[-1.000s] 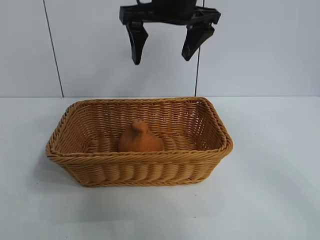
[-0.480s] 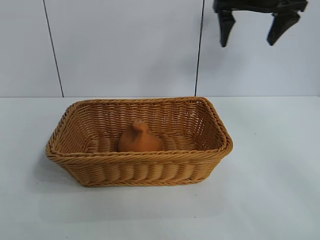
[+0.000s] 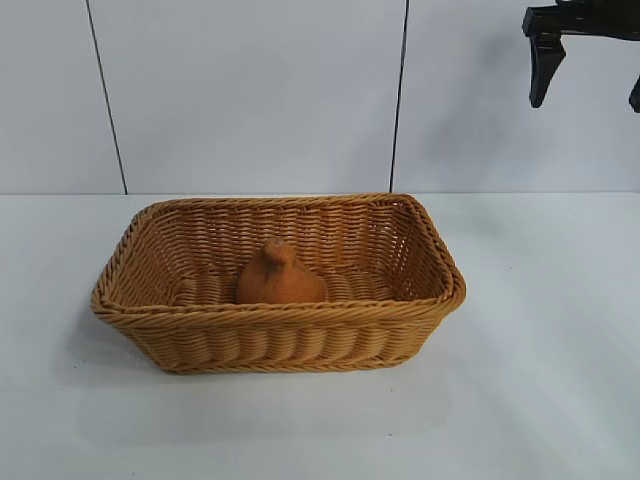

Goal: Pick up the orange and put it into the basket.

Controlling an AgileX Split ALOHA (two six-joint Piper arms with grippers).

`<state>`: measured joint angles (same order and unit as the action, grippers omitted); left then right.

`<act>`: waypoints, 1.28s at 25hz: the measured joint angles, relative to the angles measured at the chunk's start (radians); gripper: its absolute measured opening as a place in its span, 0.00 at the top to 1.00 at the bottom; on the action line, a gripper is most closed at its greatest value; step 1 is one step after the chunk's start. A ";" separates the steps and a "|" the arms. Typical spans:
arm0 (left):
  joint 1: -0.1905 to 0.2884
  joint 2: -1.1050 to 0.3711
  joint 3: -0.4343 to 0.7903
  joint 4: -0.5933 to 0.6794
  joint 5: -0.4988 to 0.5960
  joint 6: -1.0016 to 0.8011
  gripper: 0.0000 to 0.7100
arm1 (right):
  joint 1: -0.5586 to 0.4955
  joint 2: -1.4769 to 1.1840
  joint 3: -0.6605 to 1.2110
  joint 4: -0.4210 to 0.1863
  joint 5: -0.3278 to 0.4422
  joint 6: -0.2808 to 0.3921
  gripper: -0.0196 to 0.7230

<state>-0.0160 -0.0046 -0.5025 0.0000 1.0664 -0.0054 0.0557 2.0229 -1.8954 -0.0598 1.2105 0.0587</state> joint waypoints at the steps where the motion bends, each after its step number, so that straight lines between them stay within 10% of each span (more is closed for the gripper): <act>1: 0.000 0.000 0.000 0.000 0.000 0.000 0.14 | 0.000 -0.040 0.056 0.001 -0.001 0.000 0.04; 18: 0.000 0.000 0.000 0.000 0.000 0.000 0.14 | 0.000 -1.049 1.165 0.014 -0.069 0.000 0.04; 32: 0.000 0.000 0.000 0.000 0.000 0.000 0.14 | 0.000 -1.860 1.405 0.025 -0.188 -0.004 0.04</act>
<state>-0.0160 -0.0046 -0.5025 0.0000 1.0664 -0.0054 0.0557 0.1634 -0.4908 -0.0345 1.0221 0.0548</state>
